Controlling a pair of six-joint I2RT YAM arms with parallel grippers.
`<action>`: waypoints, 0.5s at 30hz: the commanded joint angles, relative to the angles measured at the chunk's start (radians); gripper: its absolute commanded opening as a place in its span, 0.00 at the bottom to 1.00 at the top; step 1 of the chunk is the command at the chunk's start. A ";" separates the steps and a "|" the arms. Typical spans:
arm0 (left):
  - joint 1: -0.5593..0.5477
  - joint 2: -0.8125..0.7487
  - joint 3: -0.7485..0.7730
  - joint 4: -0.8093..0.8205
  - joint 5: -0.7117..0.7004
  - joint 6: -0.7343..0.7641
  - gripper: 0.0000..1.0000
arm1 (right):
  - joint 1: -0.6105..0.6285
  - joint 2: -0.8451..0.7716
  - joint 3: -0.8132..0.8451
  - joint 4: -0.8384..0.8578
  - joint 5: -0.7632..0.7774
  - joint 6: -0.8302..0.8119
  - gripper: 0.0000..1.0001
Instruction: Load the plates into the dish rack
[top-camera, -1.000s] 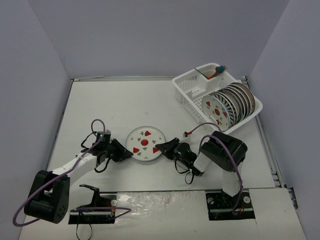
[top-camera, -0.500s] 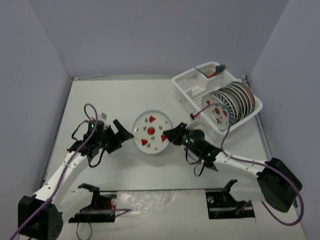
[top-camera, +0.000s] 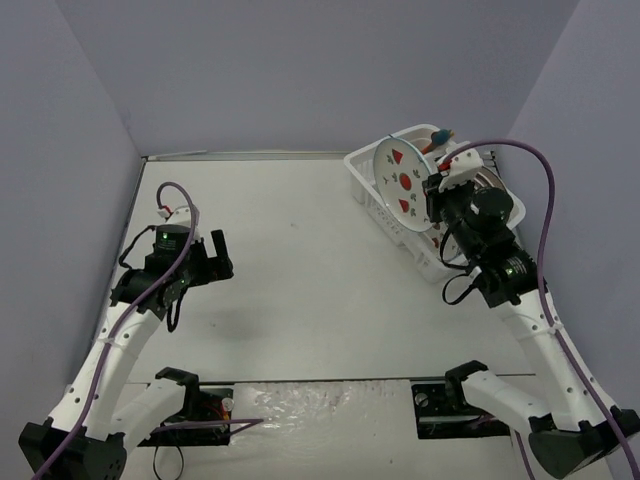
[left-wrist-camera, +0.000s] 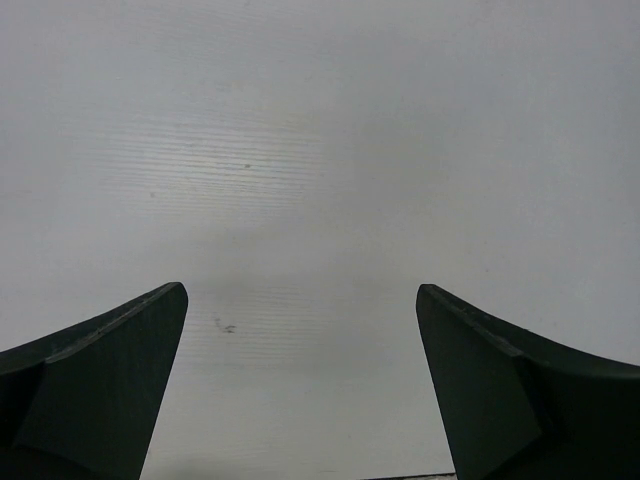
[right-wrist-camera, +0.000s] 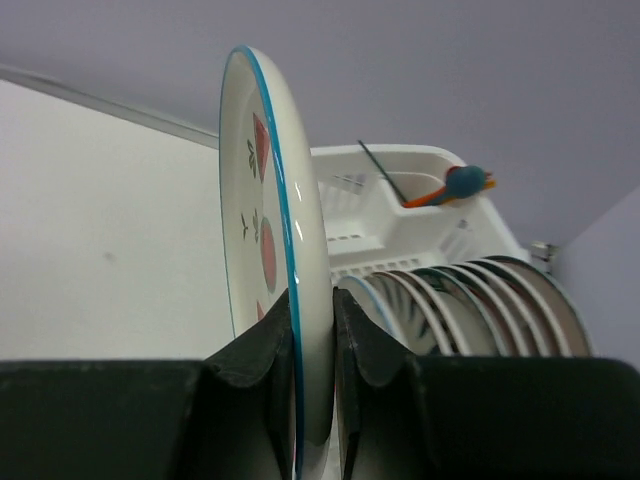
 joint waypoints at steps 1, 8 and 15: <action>0.008 0.011 0.041 0.000 -0.076 0.162 0.97 | -0.116 0.090 0.101 -0.049 -0.118 -0.314 0.00; 0.012 0.020 0.003 0.025 -0.112 0.181 0.97 | -0.182 0.191 0.161 -0.093 -0.168 -0.452 0.00; 0.023 0.033 0.003 0.019 -0.127 0.180 0.97 | -0.182 0.255 0.132 -0.094 -0.119 -0.502 0.00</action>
